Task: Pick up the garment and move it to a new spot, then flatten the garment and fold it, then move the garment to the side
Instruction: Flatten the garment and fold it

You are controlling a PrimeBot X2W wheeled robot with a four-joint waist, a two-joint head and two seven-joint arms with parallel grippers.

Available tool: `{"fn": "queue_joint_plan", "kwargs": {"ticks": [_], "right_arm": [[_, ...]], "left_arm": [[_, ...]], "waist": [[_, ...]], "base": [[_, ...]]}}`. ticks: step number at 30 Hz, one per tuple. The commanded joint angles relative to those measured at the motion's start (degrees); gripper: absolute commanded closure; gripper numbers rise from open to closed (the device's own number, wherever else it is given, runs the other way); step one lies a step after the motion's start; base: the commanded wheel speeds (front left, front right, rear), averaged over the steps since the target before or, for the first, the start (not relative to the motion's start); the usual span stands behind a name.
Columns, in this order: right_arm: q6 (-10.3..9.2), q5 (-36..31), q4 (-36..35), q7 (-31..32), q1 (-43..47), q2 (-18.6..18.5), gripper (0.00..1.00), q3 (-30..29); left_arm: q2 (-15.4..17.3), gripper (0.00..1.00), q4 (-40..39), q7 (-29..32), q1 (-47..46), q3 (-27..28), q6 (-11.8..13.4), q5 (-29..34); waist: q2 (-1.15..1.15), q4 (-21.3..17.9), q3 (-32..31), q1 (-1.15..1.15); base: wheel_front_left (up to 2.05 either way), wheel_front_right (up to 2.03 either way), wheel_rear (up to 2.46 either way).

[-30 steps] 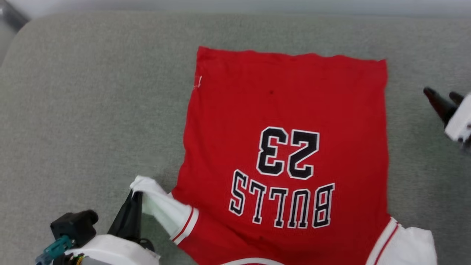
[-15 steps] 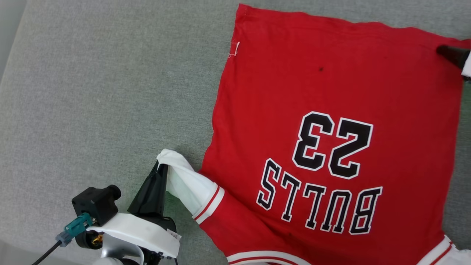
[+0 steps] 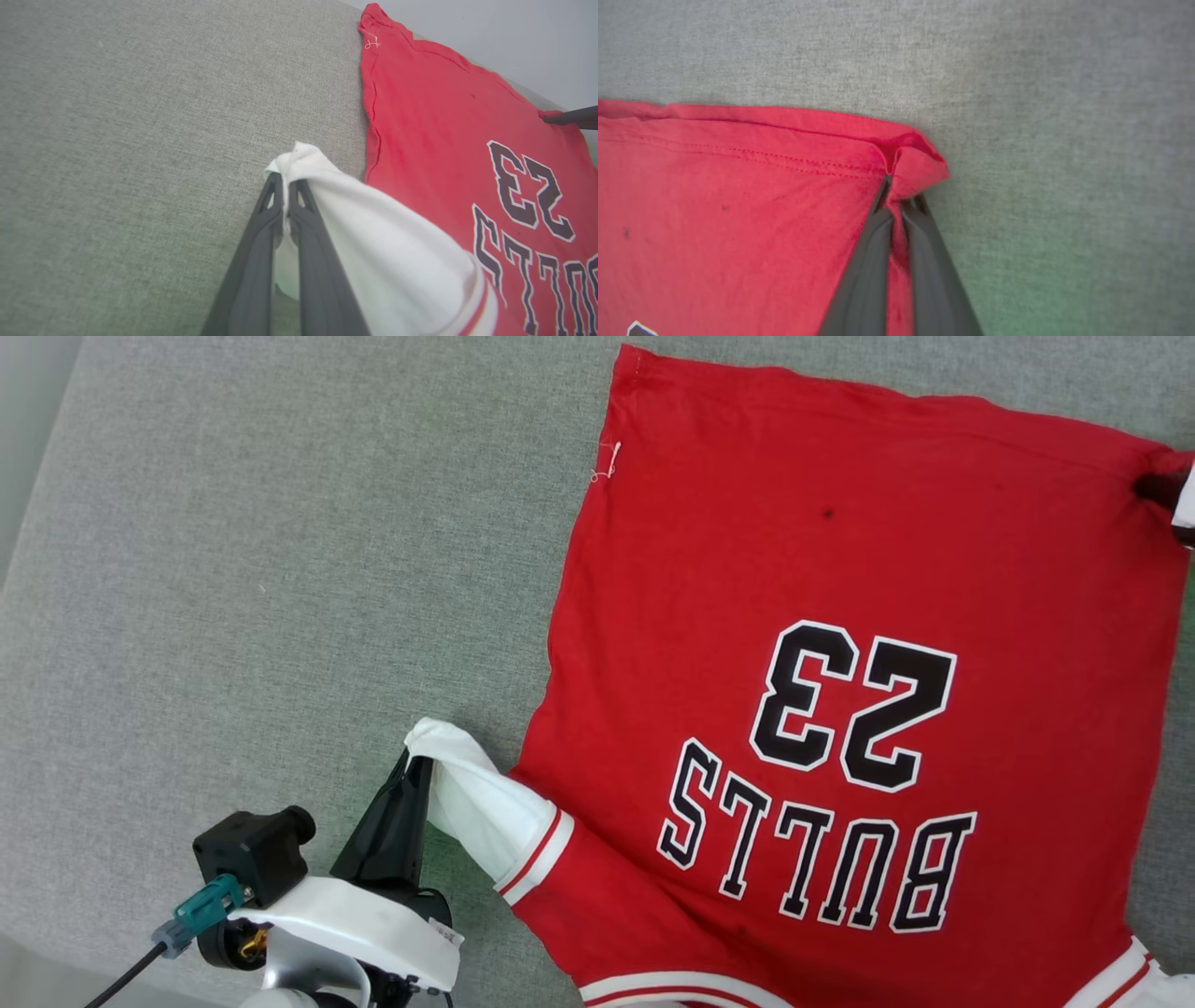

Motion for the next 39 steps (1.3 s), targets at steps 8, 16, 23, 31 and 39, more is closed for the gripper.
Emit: {"fn": "queue_joint_plan", "kwargs": {"ticks": [8, 16, 23, 31, 39], "right_arm": [[-0.04, 4.17, -5.29, -3.7, 3.67, -3.35, 1.0, 7.95], [-0.04, 10.48, -18.03, -2.63, 16.43, -12.15, 1.0, 13.06], [-0.04, 13.77, -29.6, -1.38, 37.21, -13.57, 1.0, 8.01], [-0.04, 14.27, -34.82, -1.65, 60.51, -6.51, 1.0, 0.67], [-0.04, 14.78, -34.87, -5.62, 68.65, 0.32, 0.0, -1.3]], "left_arm": [[1.29, 1.0, 1.19, 1.01, 1.86, 0.67, 0.86, -0.69], [2.74, 1.0, 1.86, 1.78, 5.88, 2.4, 2.56, -2.15], [4.27, 1.0, 1.68, 2.21, 10.64, 4.54, 4.35, -3.65], [5.87, 1.0, 1.73, 3.55, 13.98, 6.11, 5.76, -5.01], [6.6, 1.0, 1.44, 4.94, 15.58, 5.97, 6.79, -5.36]], "waist": [[0.0, -1.69, -6.63, 0.0], [0.0, -6.23, -14.57, 0.0], [0.0, -12.13, -20.46, 0.0], [0.0, -16.22, -23.01, 0.0], [0.0, -17.67, -23.64, 0.0]], "base": [[0.0, 0.0, 0.0], [0.0, 0.0, 0.0], [0.0, 0.0, 0.0], [0.0, 0.0, 0.0], [0.0, 0.0, 0.0]]}}
